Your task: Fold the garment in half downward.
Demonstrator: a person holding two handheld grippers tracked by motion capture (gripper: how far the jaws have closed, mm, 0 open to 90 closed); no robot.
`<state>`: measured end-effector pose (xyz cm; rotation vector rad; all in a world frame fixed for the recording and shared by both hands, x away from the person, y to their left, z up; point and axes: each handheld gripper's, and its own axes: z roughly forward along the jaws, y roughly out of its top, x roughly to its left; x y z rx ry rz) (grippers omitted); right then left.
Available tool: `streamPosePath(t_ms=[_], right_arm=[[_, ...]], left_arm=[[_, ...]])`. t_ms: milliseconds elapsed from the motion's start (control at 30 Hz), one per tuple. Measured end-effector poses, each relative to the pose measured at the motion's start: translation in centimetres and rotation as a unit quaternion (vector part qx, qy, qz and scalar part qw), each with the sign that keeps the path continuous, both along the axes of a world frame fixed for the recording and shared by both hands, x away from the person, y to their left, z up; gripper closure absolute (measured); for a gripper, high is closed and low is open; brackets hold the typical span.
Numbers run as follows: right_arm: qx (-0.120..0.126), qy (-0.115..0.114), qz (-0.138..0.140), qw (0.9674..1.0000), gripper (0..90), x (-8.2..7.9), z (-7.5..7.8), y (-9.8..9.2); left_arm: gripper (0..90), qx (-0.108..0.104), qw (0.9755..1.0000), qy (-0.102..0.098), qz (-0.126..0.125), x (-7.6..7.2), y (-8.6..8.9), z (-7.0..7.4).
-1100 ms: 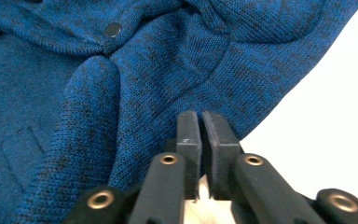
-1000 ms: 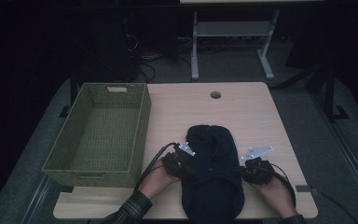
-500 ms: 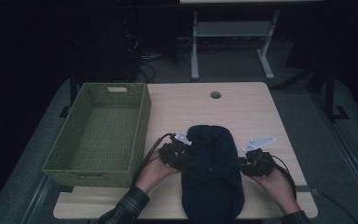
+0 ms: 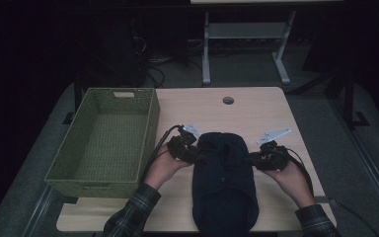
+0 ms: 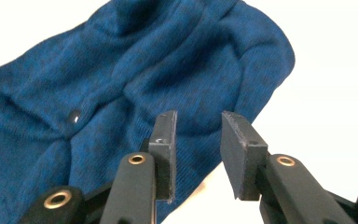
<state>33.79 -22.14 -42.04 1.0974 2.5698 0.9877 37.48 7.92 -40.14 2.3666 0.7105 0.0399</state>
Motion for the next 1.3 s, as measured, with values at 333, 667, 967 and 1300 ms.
streamPosePath(t_ms=[333,667,967,1300], right_arm=[[0.0,-0.003,0.002,1.0,64.9,2.7,1.4,0.1],[0.013,-0.004,-0.004,0.9999,64.1,5.5,2.2,0.1],[0.002,-0.002,-0.006,1.0,64.0,7.7,1.6,0.4],[0.004,0.001,-0.016,0.9999,63.9,9.7,0.5,0.7]], left_arm=[[56.2,-0.004,0.9997,-0.015,0.019,2.6,-0.6,1.6],[57.3,0.003,0.9992,-0.024,0.033,5.7,-1.2,1.5],[56.3,0.013,0.9986,-0.024,0.045,8.5,-1.2,0.6],[51.1,0.045,0.9979,-0.008,0.045,10.2,-2.2,-2.1]])
